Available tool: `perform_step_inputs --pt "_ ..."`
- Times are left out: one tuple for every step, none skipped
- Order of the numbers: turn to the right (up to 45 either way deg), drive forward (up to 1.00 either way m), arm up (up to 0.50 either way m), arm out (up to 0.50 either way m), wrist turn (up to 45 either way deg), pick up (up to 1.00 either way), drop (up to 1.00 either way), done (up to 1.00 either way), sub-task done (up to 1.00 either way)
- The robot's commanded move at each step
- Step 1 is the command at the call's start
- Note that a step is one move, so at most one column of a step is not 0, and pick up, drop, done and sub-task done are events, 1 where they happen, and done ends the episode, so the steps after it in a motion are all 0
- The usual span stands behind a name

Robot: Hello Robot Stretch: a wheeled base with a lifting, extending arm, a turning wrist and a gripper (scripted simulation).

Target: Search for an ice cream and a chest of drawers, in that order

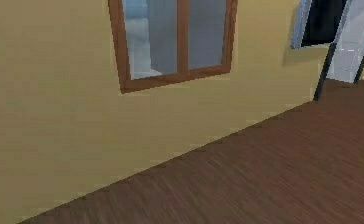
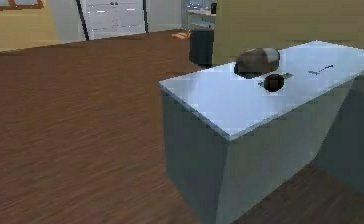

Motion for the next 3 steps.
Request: perform_step_inputs --pt "45.0 0.00 0.00 0.00 0.0 0.00 0.00 0.00 0.00" --pt "0.0 1.00 0.00 0.00 0.0 0.00 0.00 0.00 0.00" --pt "0.0 1.00 0.00 0.00 0.0 0.00 0.00 0.00 0.00"
